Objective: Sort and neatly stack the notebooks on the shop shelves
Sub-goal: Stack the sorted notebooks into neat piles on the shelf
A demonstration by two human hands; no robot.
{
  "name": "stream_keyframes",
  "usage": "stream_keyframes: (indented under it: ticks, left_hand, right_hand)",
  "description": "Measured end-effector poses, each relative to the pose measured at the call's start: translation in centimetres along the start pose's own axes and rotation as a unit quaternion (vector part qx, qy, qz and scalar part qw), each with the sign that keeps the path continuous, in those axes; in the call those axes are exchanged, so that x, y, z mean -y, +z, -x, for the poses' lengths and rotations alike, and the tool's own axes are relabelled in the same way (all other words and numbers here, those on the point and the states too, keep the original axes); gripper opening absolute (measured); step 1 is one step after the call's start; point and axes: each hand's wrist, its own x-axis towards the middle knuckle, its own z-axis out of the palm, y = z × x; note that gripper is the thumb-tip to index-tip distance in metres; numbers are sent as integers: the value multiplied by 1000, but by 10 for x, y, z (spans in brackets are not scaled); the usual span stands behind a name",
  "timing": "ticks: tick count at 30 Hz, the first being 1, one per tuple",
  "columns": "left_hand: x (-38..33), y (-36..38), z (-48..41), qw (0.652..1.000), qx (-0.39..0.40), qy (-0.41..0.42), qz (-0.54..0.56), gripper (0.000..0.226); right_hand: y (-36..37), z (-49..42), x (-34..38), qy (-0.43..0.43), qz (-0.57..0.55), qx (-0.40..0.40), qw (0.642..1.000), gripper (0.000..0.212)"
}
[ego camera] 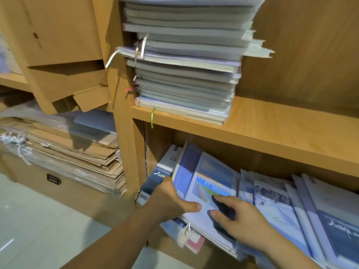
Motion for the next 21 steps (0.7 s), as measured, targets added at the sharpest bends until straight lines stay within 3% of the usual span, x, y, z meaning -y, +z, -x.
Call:
stream_keyframes:
  ticks: [2,4,7,9,12,15,18,21]
  left_hand:
    - [-5,6,5,999,4,-28,35,80]
    - [-8,10,10,996,-5,-52,72,77]
    - [-16,9,17,988,2,-67,142,57]
    - [-22,5,25,977,4,-69,203,40]
    - [-25,-15,40,957,2,-60,283,18]
    - [-10,-45,54,914,-20,-86,396,26]
    - [7,-58,68,877,24,-97,469,38]
    - [24,-49,74,899,58,-148,407,40]
  right_hand:
    - [-4,0,-4,10,-22,4,1000,49]
    - [-5,1,-7,11,-30,19,999,47]
    - [0,3,-13,15,-67,13,998,47]
    - [2,6,-14,22,-118,-41,992,48]
    - [-5,12,-15,64,-219,-86,970,68]
    - [-6,17,-17,77,-227,-73,968,76]
    - [2,16,-6,88,-261,-74,958,83]
    - [10,12,-1,146,-335,-21,931,85]
